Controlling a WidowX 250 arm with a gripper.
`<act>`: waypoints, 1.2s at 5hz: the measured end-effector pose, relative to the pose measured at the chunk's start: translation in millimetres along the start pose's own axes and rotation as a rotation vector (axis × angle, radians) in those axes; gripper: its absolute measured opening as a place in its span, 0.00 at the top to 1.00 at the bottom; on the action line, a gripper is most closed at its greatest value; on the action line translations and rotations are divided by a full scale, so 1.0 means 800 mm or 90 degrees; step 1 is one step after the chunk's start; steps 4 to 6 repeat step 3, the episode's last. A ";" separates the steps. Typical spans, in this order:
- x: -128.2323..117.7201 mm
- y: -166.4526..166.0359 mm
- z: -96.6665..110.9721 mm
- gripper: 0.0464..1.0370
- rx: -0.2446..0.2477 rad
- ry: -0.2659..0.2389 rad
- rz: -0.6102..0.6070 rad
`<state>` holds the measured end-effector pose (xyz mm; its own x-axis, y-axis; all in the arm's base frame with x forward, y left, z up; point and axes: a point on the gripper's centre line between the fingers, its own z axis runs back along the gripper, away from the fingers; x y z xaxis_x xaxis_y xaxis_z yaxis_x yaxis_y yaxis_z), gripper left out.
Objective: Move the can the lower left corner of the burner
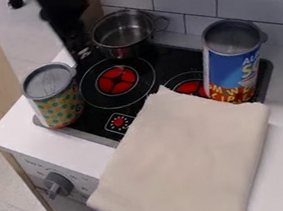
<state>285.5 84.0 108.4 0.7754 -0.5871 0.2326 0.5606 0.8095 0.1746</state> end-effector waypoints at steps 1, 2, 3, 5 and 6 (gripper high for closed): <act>0.033 -0.014 -0.003 0.04 0.048 0.002 0.113; 0.053 -0.018 0.007 0.04 0.118 0.034 0.217; 0.063 -0.005 -0.001 0.04 0.160 0.076 0.355; 0.063 -0.005 -0.001 0.04 0.160 0.076 0.355; 0.063 -0.005 -0.001 0.04 0.160 0.076 0.355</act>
